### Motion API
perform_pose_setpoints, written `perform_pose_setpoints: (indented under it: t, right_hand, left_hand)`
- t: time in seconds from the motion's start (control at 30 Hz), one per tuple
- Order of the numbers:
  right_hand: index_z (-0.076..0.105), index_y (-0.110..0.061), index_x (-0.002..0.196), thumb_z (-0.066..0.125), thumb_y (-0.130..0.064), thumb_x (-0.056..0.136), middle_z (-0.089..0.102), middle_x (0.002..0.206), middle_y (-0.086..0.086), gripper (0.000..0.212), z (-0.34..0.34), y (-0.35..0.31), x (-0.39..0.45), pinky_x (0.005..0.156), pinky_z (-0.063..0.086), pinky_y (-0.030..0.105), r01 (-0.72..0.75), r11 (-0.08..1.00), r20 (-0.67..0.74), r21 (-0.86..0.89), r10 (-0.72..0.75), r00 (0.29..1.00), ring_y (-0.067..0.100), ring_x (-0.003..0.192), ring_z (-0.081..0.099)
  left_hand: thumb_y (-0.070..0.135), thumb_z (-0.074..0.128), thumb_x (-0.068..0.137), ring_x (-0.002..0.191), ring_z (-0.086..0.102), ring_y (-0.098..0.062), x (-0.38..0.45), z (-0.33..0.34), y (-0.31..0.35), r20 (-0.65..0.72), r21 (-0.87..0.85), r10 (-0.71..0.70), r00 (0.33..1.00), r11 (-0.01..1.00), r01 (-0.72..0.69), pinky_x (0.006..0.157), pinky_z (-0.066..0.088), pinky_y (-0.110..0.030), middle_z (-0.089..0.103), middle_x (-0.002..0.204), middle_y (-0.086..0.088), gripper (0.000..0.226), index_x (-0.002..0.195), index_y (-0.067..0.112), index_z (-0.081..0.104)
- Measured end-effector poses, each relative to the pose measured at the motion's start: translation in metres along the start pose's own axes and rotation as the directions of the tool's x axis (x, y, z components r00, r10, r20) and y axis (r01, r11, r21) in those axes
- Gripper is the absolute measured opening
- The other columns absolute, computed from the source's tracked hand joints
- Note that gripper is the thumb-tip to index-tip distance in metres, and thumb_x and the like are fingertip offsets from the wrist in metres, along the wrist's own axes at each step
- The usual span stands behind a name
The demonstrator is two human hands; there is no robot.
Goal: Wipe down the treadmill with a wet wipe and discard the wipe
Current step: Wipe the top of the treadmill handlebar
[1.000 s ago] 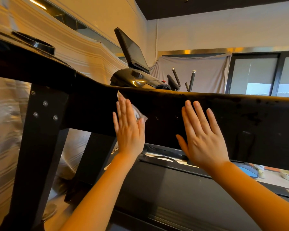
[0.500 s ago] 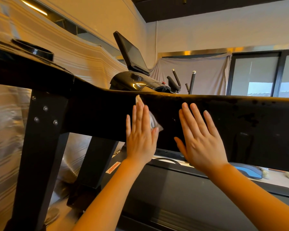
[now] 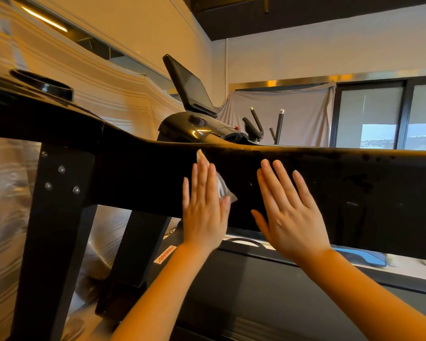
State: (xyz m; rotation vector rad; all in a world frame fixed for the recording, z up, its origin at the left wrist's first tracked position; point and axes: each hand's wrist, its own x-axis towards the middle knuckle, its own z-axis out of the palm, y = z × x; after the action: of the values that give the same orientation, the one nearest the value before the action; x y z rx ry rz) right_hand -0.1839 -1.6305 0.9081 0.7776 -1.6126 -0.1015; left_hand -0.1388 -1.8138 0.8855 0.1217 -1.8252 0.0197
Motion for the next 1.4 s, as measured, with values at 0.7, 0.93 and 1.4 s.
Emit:
perform_pose_setpoints:
  t: [0.7, 0.93, 1.4]
  right_hand:
    - [0.019, -0.002, 0.154, 0.033, -0.041, 0.103, 0.013, 0.162, 0.017, 0.066, -0.010, 0.034, -0.018, 0.124, 0.002, 0.044, -0.112, 0.993, -0.063, 0.039, 0.114, 0.991, 0.030, 0.152, 0.005]
    - [0.020, -0.001, 0.154, 0.034, -0.039, 0.103, 0.014, 0.162, 0.018, 0.065, -0.010, 0.035, -0.019, 0.124, 0.004, 0.045, -0.101, 0.995, -0.069, 0.018, 0.102, 0.992, 0.030, 0.152, 0.006]
    - [0.022, -0.003, 0.153, 0.036, -0.043, 0.101, 0.014, 0.162, 0.015, 0.068, -0.013, 0.039, -0.033, 0.124, 0.000, 0.043, -0.166, 0.983, -0.068, 0.080, 0.171, 0.983, 0.028, 0.152, 0.004]
  left_hand:
    - [0.038, 0.021, 0.106, 0.140, 0.037, -0.031, 0.075, -0.021, 0.000, -0.116, -0.005, 0.286, 0.951, 0.957, -0.288, 0.122, 0.009, -0.039, 0.045, 0.148, -0.016, 0.052, 0.145, 0.007, 0.036]
    - [0.037, 0.030, 0.104, 0.143, 0.032, -0.030, 0.075, -0.019, 0.031, -0.040, 0.053, 0.506, 0.862, 0.862, -0.504, 0.122, 0.014, -0.041, 0.040, 0.152, -0.015, 0.052, 0.146, 0.007, 0.032]
    - [0.044, 0.012, 0.105, 0.151, 0.008, -0.027, -0.019, -0.002, 0.019, 0.119, 0.135, 0.285, 0.951, 0.944, -0.300, 0.122, 0.002, -0.044, -0.001, 0.164, -0.008, 0.062, 0.157, 0.015, -0.002]
